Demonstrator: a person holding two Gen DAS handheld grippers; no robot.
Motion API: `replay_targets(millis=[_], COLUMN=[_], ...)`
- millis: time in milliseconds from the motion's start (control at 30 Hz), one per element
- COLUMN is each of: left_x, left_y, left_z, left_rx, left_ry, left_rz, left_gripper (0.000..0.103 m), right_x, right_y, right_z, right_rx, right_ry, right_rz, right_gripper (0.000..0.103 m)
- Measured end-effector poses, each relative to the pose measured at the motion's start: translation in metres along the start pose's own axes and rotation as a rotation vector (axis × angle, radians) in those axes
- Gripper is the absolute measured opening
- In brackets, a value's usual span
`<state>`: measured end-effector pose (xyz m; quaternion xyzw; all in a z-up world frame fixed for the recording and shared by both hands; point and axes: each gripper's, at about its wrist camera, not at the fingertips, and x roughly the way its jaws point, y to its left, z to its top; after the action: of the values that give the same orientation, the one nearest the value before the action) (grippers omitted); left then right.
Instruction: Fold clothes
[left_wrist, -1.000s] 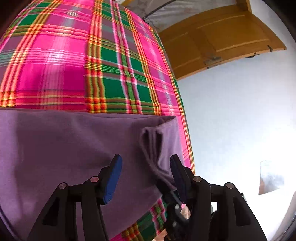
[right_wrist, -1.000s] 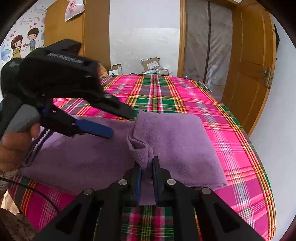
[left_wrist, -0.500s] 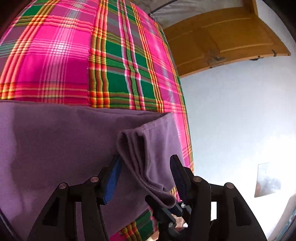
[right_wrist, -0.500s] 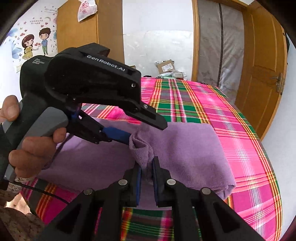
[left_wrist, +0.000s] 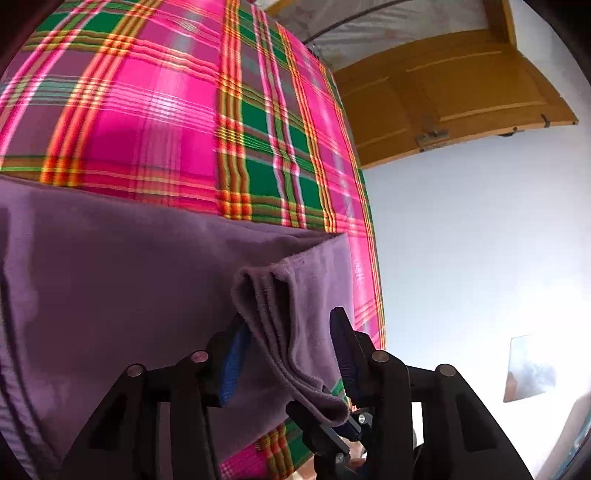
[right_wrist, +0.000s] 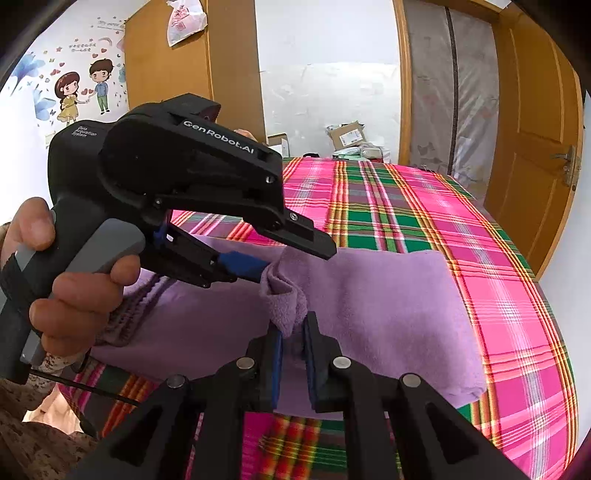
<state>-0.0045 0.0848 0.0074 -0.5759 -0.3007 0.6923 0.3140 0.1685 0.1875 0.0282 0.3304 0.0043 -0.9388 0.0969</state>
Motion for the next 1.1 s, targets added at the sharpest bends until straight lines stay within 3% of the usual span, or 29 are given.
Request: replay_targets(millis=[533, 1100], left_x=[-0.025, -0.049], left_y=[-0.001, 0.039], left_z=[-0.001, 0.001], left_rx=[0.021, -0.062], left_ry=[-0.013, -0.085], left_rz=[-0.035, 0.072], left_gripper=[0.045, 0.045], right_x=[-0.017, 0.033], right_y=[0.02, 0.043], right_z=[0.019, 0.006], right_rx=[-0.049, -0.052], right_ry=[-0.067, 0.037], right_rz=[-0.011, 0.084], right_gripper=[0.011, 0.011])
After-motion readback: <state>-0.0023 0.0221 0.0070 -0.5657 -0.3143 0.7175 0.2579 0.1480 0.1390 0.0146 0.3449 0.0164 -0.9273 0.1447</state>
